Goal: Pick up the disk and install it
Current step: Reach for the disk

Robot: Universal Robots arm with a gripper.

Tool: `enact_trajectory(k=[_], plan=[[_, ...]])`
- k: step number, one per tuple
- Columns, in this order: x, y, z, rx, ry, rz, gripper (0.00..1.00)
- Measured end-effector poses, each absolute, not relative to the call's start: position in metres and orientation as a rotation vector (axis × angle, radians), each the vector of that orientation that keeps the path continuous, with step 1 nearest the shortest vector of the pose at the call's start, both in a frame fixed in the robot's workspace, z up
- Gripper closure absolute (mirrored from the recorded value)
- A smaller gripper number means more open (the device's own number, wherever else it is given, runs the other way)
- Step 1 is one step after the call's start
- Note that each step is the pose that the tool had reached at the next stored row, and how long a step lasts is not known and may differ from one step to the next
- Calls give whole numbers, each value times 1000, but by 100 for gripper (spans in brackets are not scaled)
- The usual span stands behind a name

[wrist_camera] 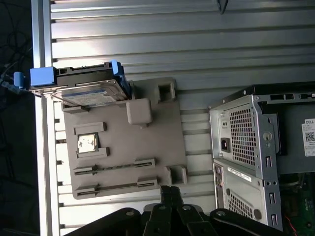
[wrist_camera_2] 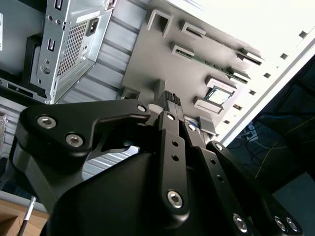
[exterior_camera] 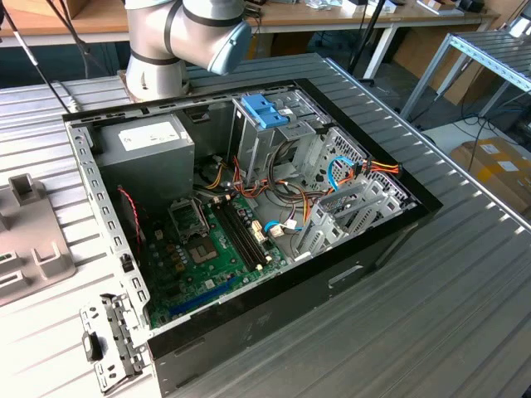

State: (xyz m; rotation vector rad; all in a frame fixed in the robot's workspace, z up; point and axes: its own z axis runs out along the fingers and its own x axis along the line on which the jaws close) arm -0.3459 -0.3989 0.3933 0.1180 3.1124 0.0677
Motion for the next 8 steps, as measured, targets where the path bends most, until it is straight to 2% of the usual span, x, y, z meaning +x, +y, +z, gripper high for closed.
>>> enact_trajectory(k=[8], plan=[[-354,-399,393,118,3112,68,89]])
